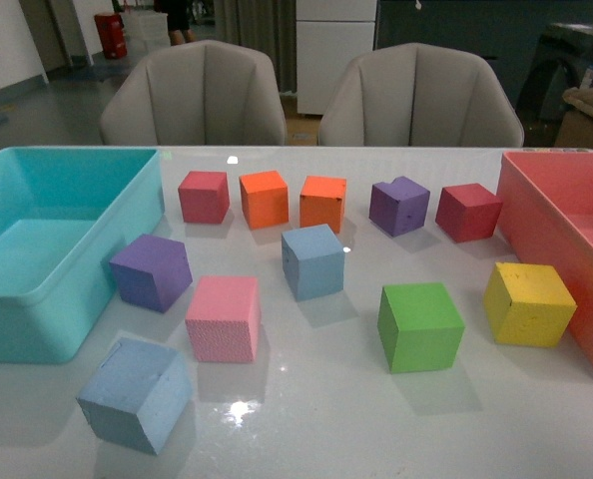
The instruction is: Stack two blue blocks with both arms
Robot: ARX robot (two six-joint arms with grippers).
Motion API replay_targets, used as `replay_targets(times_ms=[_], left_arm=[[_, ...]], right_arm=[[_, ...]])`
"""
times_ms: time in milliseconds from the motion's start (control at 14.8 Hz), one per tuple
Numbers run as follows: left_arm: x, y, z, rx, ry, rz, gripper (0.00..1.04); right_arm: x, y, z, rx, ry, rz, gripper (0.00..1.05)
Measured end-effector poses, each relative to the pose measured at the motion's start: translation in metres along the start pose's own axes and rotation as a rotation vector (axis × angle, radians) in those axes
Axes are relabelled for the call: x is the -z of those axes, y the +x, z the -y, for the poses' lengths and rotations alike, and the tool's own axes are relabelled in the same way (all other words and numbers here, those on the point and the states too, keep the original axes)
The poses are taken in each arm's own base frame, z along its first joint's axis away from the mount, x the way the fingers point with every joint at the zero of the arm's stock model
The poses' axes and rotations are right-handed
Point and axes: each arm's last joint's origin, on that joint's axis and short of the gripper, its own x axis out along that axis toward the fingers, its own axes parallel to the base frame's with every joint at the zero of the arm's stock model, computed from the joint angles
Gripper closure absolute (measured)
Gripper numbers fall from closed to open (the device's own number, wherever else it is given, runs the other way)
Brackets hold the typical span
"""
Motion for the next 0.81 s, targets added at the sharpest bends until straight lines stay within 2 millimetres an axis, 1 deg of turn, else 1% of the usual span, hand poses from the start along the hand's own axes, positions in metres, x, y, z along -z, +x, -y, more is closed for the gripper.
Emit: replay_targets(times_ms=[68, 270, 405, 743, 811], left_arm=[[0.0, 0.0, 0.0, 0.0, 0.0, 0.0, 0.07], [0.0, 0.0, 0.0, 0.0, 0.0, 0.0, 0.07], [0.0, 0.0, 0.0, 0.0, 0.0, 0.0, 0.07], [0.0, 0.0, 0.0, 0.0, 0.0, 0.0, 0.07], [0.0, 0.0, 0.0, 0.0, 0.0, 0.0, 0.07]], right_arm=[[0.01, -0.002, 0.0, 0.001, -0.001, -0.023, 1.03], [0.016, -0.01, 0.0, 0.001, -0.001, 0.01, 1.03], [0.027, -0.014, 0.0, 0.001, -0.001, -0.009, 1.03], [0.036, -0.021, 0.0, 0.001, -0.001, -0.002, 1.03], [0.039, -0.022, 0.0, 0.001, -0.001, 0.021, 1.03]])
